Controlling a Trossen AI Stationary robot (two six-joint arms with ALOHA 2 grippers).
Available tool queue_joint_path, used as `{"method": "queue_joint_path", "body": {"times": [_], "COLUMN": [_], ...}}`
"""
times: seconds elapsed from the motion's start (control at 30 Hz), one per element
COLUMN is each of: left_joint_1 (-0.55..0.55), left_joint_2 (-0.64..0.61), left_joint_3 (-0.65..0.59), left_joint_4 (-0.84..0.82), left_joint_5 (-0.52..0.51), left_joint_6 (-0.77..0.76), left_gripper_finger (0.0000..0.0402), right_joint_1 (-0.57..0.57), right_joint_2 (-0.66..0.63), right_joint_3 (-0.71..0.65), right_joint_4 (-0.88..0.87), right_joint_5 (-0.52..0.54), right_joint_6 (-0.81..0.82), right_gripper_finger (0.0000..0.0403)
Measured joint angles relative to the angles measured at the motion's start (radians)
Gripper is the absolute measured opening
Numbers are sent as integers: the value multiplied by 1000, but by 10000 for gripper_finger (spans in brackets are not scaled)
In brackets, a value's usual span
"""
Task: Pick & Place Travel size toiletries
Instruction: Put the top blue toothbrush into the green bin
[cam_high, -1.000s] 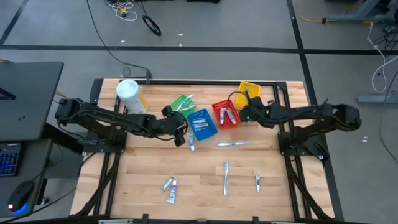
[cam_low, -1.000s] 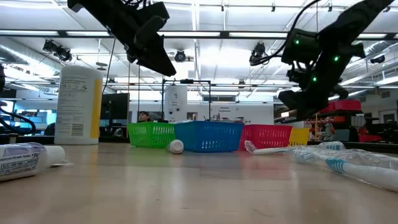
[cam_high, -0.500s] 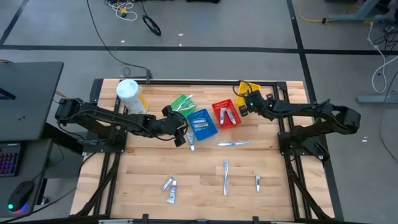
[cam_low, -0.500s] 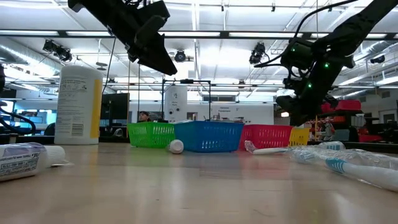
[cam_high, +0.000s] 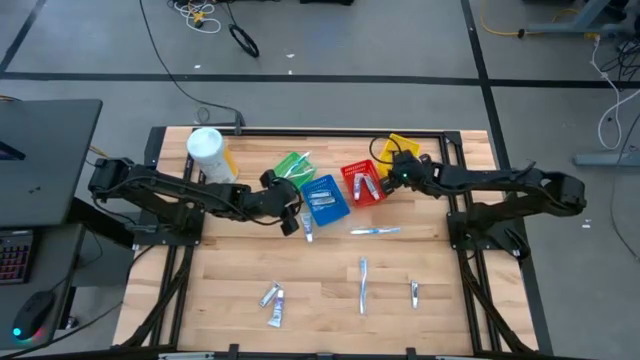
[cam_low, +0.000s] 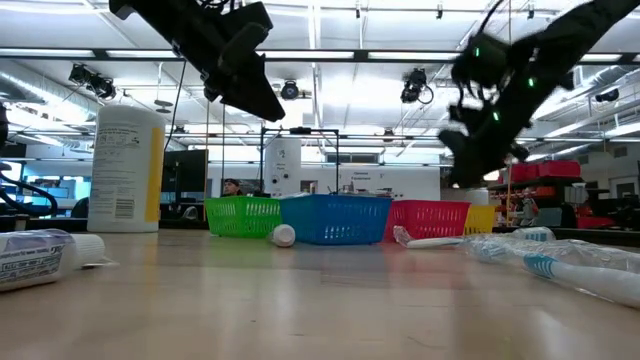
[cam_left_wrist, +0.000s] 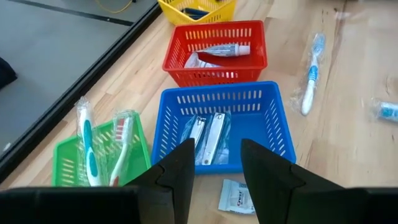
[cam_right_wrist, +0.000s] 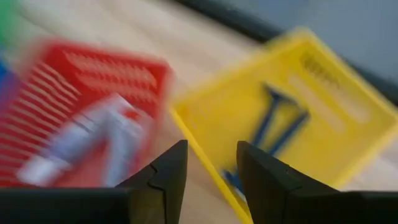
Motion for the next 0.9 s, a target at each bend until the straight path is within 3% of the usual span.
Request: {"method": "queue_joint_path", "body": {"times": [0.1,0.2,0.4,0.7,0.77,0.9], "left_joint_1": [-6,-21,-91,-251,-275,-316], "left_joint_2": [0,0,0,0,0,0], "left_joint_3": [-1,-16,-52,-82,-86,-90], "left_joint_4": [1,-4,-13,1,1,0], "left_joint_5": [4,4,9,-6,-10,-29], "left_joint_6": [-47,-94,-245,-372,-399,-447], "left_gripper_finger": [138,138,138,137,138,138], "right_joint_1": [43,75,120,201,219,230], "right_joint_2": [-44,-77,-74,-73,-73,-73], "right_joint_3": [45,64,64,64,64,64], "right_joint_4": [61,236,556,642,642,655], "right_joint_5": [-8,-92,-410,-905,-903,-785], "right_joint_6": [-39,-80,-218,-462,-496,-520], "right_gripper_finger": [144,144,144,144,144,144]}}
